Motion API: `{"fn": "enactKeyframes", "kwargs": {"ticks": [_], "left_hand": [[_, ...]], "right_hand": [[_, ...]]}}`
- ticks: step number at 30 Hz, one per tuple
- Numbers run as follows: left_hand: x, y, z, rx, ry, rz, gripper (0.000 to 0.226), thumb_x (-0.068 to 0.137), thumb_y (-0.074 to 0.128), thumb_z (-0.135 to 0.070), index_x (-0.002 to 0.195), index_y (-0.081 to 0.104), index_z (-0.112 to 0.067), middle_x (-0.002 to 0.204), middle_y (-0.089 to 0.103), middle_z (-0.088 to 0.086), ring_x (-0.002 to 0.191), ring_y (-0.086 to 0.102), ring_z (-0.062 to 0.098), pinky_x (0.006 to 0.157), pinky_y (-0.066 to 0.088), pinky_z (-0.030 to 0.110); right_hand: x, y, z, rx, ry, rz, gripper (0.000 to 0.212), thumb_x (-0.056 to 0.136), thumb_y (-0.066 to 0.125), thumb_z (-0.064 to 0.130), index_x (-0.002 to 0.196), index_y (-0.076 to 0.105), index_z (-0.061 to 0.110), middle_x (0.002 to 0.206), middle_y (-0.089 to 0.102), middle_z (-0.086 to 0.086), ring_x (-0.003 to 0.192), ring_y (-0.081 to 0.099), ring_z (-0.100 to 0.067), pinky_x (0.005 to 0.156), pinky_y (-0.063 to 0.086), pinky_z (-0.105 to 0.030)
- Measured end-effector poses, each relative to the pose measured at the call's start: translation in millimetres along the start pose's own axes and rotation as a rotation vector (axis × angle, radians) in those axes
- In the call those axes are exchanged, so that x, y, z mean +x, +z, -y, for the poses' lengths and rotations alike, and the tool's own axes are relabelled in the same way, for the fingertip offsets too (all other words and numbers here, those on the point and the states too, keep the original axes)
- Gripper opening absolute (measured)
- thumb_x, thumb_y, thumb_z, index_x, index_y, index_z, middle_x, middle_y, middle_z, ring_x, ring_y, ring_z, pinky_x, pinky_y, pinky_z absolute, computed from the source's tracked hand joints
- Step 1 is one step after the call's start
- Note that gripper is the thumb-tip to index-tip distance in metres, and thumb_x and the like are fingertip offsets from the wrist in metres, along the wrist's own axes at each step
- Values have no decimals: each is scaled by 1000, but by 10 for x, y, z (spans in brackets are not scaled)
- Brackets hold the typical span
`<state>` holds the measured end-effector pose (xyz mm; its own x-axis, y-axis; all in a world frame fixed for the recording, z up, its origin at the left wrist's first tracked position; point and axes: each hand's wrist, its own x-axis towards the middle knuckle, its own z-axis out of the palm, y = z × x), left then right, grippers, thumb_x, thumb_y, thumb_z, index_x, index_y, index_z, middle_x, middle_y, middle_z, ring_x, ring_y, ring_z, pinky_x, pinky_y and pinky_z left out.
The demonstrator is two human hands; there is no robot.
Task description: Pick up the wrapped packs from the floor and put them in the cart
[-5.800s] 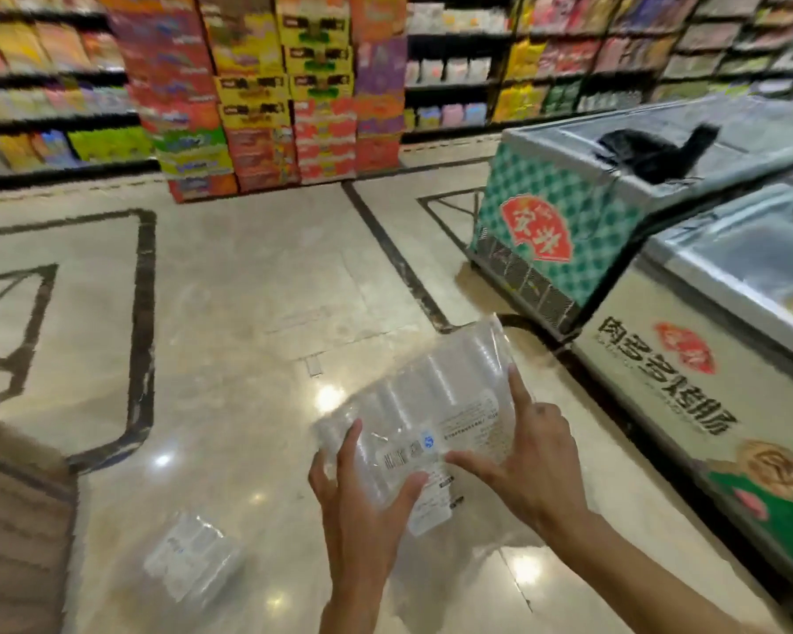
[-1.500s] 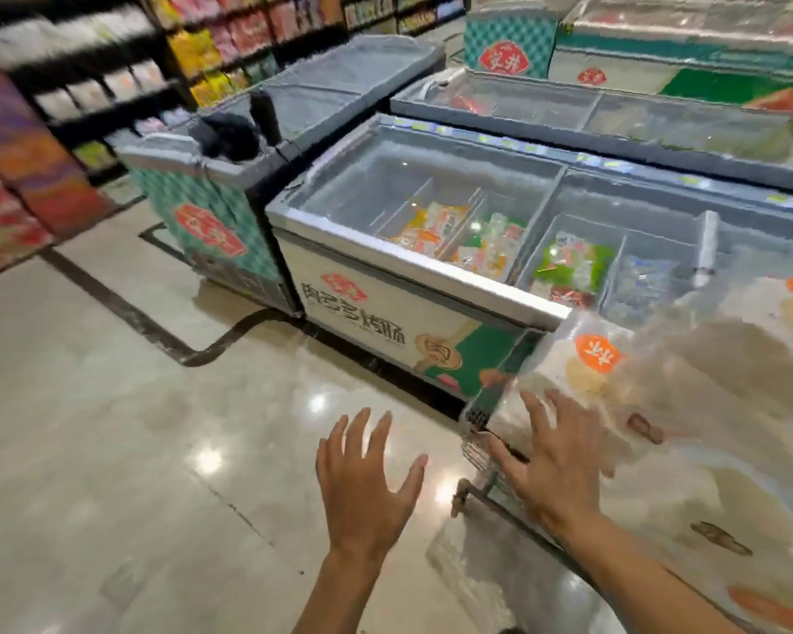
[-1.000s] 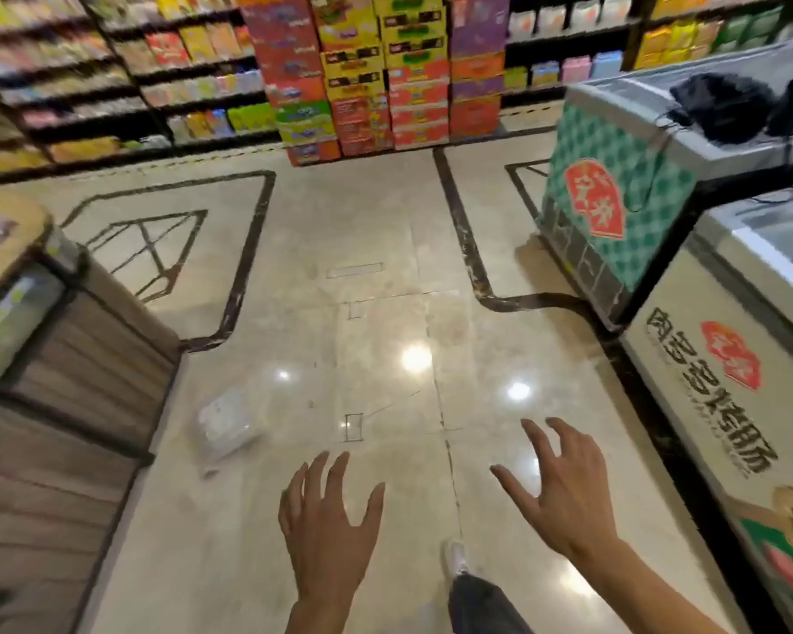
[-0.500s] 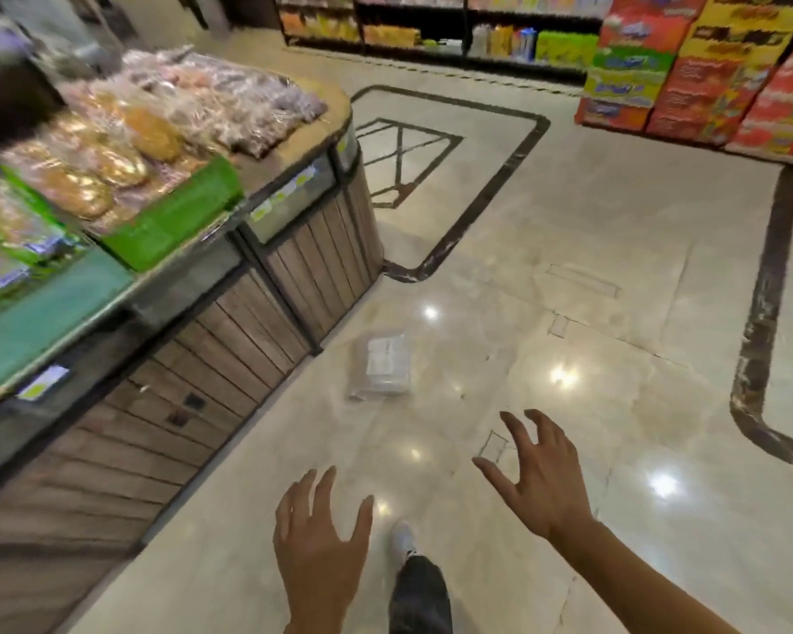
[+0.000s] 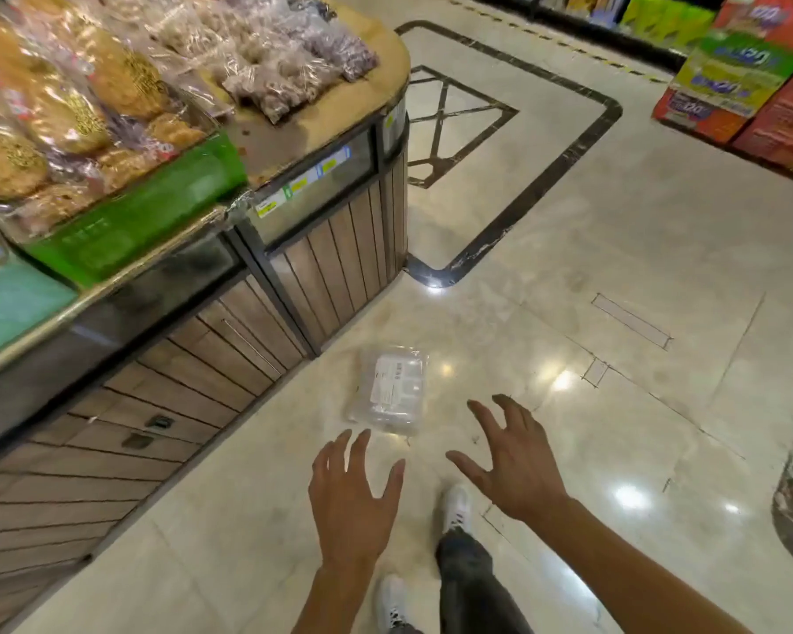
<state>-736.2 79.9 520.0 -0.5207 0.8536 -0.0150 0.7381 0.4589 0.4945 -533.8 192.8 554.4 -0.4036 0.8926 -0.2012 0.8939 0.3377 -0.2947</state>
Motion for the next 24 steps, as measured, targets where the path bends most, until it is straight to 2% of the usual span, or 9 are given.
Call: {"fn": "enactKeyframes", "kwargs": {"ticks": [4, 7, 12, 16, 18, 21, 24], "left_hand": [[884, 611, -29, 25, -14, 12, 72, 87, 47, -76, 139, 56, -27, 144, 57, 3, 131, 52, 29, 103, 50, 54], [1493, 1209, -6, 19, -84, 60, 69, 87, 49, -74, 138, 56, -28, 144, 57, 0, 131, 51, 26, 101, 52, 50], [2098, 2448, 348, 15, -136, 51, 66, 89, 48, -72, 135, 63, -27, 140, 60, 0, 127, 57, 28, 101, 52, 49], [2346, 3714, 954, 42, -260, 126, 80, 91, 30, -82, 142, 57, -27, 150, 52, -1, 136, 48, 24, 111, 45, 44], [2456, 4416, 1359, 53, -260, 143, 79, 91, 34, -80, 144, 56, -25, 152, 51, 2, 138, 46, 25, 110, 47, 44], [2582, 5376, 1954, 42, -356, 210, 79, 90, 35, -81, 150, 47, -31, 160, 40, 2, 144, 38, 26, 110, 47, 47], [2701, 6135, 2466, 18, -334, 239, 84, 88, 37, -84, 154, 39, -32, 166, 26, 5, 150, 26, 33, 112, 41, 60]], "right_hand": [[1227, 242, -182, 17, -99, 45, 79, 89, 39, 79, 146, 48, 25, 148, 48, -16, 133, 48, -35, 106, 45, -50], [2152, 698, -370, 38, -167, 65, 71, 92, 40, 72, 144, 51, 24, 145, 50, -18, 130, 50, -36, 103, 48, -50], [3365, 1910, -647, 44, -192, 135, 64, 93, 45, 64, 141, 53, 22, 143, 52, -20, 126, 54, -39, 100, 49, -49], [4138, 3245, -921, -28, -337, 247, 70, 90, 45, 66, 140, 55, 18, 139, 53, -25, 121, 55, -45, 97, 48, -51], [4537, 3908, -1050, -51, -377, 253, 72, 89, 50, 66, 144, 51, 20, 144, 49, -26, 126, 51, -46, 101, 46, -52], [5128, 4805, -1257, -94, -350, 273, 80, 86, 56, 70, 151, 38, 27, 152, 39, -24, 136, 41, -46, 108, 39, -53], [5651, 5554, -1433, -204, -333, 338, 97, 80, 54, 81, 159, 16, 38, 163, 21, -20, 148, 23, -43, 118, 27, -56]]}}
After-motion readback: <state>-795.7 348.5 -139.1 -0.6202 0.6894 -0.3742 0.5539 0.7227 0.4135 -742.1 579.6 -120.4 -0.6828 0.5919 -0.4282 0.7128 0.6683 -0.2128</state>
